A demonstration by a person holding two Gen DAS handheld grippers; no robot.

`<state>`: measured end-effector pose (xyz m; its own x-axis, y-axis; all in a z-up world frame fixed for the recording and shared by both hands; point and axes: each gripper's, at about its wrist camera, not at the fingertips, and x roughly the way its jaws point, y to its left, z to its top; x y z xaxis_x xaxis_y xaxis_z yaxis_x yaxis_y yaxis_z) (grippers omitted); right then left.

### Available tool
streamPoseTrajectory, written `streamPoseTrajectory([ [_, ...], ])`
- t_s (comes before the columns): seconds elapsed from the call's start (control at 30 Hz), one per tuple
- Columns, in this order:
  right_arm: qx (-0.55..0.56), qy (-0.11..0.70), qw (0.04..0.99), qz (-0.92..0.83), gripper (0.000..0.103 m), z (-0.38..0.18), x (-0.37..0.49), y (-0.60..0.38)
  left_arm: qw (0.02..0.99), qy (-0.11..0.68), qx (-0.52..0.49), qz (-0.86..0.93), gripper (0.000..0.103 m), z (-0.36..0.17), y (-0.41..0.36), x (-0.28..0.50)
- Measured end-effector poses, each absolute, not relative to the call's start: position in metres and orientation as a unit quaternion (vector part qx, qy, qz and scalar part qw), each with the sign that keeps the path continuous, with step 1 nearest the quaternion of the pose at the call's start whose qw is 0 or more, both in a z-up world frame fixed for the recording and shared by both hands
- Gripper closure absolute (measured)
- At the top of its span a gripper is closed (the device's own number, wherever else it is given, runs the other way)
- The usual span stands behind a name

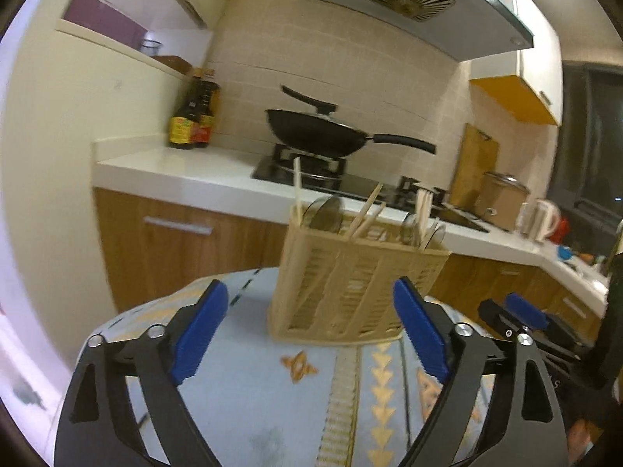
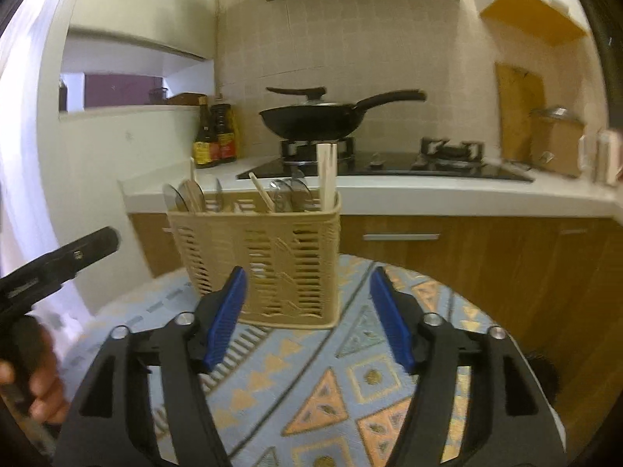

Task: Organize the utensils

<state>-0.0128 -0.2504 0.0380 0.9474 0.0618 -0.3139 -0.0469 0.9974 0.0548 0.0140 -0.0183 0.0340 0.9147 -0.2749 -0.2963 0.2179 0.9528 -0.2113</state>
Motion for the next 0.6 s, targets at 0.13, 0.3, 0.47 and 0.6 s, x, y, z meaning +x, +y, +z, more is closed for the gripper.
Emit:
streamPoseTrajectory([
  [0.13, 0.016, 0.123, 0.992, -0.007, 0.022, 0.024, -0.019, -0.250, 0.988, 0.130, -0.049, -0.069, 0.015, 0.021, -0.027, -0.004],
  [0.3, 0.018, 0.137, 0.990, 0.008, 0.020, 0.018, -0.013, -0.258, 0.994, 0.106, -0.019, -0.035, 0.011, 0.016, -0.035, -0.011],
  [0.47, 0.019, 0.154, 0.988, 0.013, 0.016, 0.015, -0.006, -0.260, 0.991, 0.127, -0.014, -0.029, 0.009, 0.012, -0.033, -0.002],
  [0.6, 0.014, 0.168, 0.986, 0.019, 0.014, 0.011, -0.003, -0.257, 0.988, 0.149, -0.022, -0.032, 0.009, 0.009, -0.031, 0.004],
])
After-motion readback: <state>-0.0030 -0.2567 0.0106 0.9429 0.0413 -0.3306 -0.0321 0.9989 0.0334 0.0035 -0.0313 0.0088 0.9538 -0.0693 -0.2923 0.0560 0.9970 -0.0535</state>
